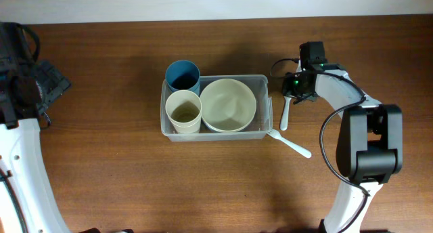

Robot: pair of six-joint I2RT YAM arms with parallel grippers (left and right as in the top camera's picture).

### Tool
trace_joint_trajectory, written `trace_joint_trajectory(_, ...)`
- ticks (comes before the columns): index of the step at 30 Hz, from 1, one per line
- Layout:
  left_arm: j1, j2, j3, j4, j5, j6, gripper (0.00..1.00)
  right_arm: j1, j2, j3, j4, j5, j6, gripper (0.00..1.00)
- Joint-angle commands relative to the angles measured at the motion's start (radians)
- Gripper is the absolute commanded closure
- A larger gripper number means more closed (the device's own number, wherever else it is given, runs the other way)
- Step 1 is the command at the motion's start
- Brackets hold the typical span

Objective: Pack container
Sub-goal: 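Carry the spoon over the container's back-right corner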

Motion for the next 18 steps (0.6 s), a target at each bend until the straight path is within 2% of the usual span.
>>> trace_joint_trajectory(1, 0.005, 0.003, -0.002, -0.001, 0.001, -0.013, 0.00, 0.008, 0.086, -0.051, -0.043, -0.029, 0.001, 0.83)
trace_joint_trajectory(7, 0.005, 0.003, -0.002, -0.001, 0.001, -0.013, 0.00, 0.008, 0.086, -0.051, -0.046, -0.034, 0.006, 0.83)
trace_joint_trajectory(18, 0.005, 0.003, -0.002, -0.001, 0.001, -0.013, 0.00, 0.008, 0.097, -0.051, -0.069, -0.064, 0.163, 0.82)
